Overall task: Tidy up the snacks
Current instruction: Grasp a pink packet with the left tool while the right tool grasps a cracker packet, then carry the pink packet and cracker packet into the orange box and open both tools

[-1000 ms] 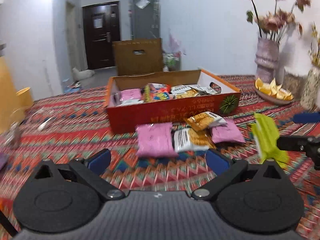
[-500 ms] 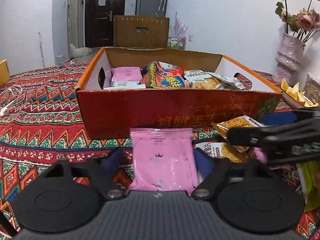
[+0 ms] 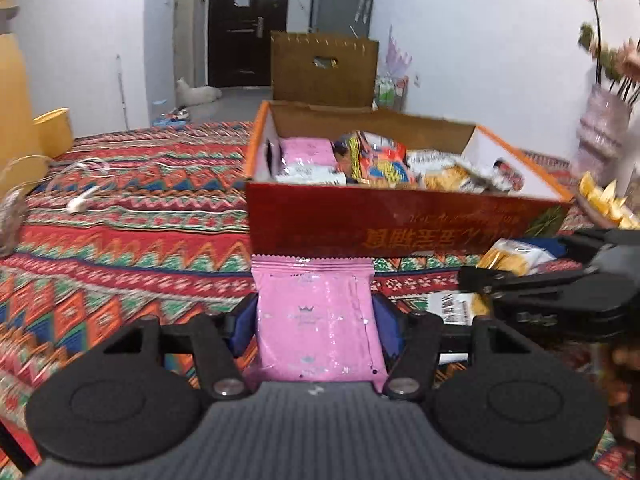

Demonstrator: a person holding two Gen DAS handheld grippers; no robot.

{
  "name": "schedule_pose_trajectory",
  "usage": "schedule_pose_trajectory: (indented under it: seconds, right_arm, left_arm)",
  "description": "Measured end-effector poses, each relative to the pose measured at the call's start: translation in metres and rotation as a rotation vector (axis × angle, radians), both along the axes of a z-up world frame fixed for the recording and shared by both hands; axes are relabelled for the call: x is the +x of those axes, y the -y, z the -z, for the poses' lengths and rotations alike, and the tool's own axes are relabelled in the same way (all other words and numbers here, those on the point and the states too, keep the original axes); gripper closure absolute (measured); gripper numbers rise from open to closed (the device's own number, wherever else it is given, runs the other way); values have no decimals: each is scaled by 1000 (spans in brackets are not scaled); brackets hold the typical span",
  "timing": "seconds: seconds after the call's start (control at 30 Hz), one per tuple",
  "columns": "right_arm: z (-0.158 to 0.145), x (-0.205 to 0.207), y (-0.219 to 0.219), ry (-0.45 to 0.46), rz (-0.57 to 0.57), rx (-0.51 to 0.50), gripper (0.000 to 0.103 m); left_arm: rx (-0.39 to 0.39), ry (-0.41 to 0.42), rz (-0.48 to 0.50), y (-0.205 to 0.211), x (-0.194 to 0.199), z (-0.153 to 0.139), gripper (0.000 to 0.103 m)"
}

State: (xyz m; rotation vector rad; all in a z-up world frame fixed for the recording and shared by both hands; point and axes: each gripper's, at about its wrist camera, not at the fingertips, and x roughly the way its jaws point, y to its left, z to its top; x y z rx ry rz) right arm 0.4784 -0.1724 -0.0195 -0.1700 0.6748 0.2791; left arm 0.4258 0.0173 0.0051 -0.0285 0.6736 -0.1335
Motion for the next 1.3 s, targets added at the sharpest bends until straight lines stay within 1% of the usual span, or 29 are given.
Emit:
schedule_pose_trajectory:
  seconds: [0.03,0.07,0.13,0.23,0.33,0.4,0.57,0.7,0.83,0.9,1.1,1.2,1.3]
  right_arm:
    - [0,-5,-3,19,-8,-21,60]
    - [-1,-7,-4,33,-10,-32,71]
    - [-6,-13,-2,36,-15,-25,72]
    - [-11,-25,6,36,-4,-4,77]
    - [-24,-58,18,70,-1,37,84]
    - [-32,-90,27,92,-7,61,85]
    - [-33,-165,56,100,6,133,87]
    - [-34,-217,77,95,32,185,87]
    - [-38,-260,101,105,81,271,87]
    - [-38,-277,109,109,99,287,87]
    - [-26,-292,116,83,116,272,87]
    - [-22,-290,119,77,120,280,87]
    - [-25,-286,122,84,115,294,87]
  left_arm:
    - [-6,13,-6,-3,-11,-7,42]
    - [-8,27,-8,-4,-22,-13,42]
    - [-16,51,-10,-5,-46,-24,42]
    - [-33,70,-12,-3,-80,-35,42]
    - [-56,75,3,4,-115,-38,42]
    - [-65,74,14,11,-135,-37,42]
    - [-113,38,25,24,-181,-26,42]
    - [-114,21,24,30,-205,-23,42]
    - [-93,34,33,40,-224,-24,42]
    - [-94,33,41,44,-230,-25,42]
    - [-82,37,57,56,-231,-25,42]
    - [-72,40,59,58,-227,-26,41]
    - [-67,45,59,58,-217,-30,41]
